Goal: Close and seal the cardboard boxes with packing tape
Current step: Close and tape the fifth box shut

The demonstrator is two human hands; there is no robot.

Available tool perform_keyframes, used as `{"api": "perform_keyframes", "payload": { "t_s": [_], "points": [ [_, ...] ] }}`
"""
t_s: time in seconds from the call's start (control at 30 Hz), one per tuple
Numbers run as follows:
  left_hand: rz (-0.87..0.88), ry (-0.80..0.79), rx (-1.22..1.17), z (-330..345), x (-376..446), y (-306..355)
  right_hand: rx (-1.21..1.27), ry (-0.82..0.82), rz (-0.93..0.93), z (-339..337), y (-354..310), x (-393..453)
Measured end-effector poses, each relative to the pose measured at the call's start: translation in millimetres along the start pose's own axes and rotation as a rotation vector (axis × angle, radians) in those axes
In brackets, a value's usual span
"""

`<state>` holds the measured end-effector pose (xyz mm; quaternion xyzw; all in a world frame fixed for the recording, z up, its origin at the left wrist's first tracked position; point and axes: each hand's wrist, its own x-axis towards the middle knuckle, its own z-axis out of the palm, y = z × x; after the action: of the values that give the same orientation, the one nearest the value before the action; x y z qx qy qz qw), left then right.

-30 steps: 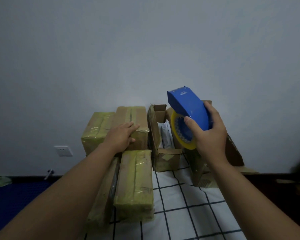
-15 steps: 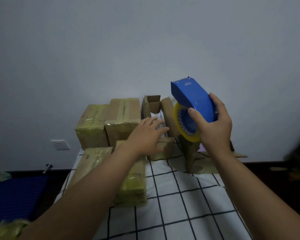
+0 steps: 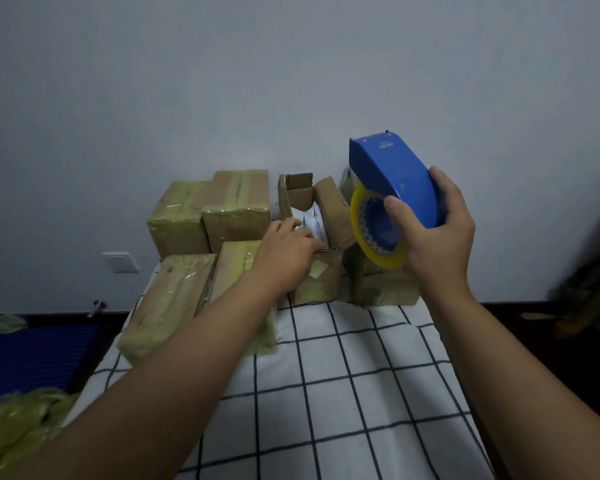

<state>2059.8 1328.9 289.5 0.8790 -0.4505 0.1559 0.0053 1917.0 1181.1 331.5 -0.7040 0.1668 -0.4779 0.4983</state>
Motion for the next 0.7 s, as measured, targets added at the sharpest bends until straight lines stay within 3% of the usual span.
{"api": "perform_keyframes", "payload": {
  "t_s": [0.43,0.7],
  "points": [
    [0.032,-0.047,0.011,-71,-157,113,0.013,0.045,0.018,-125,-47,-110],
    [0.102,-0.152,-0.019,-90,-221,147,0.038,0.068,0.026,-156,-59,-146]
  ]
}}
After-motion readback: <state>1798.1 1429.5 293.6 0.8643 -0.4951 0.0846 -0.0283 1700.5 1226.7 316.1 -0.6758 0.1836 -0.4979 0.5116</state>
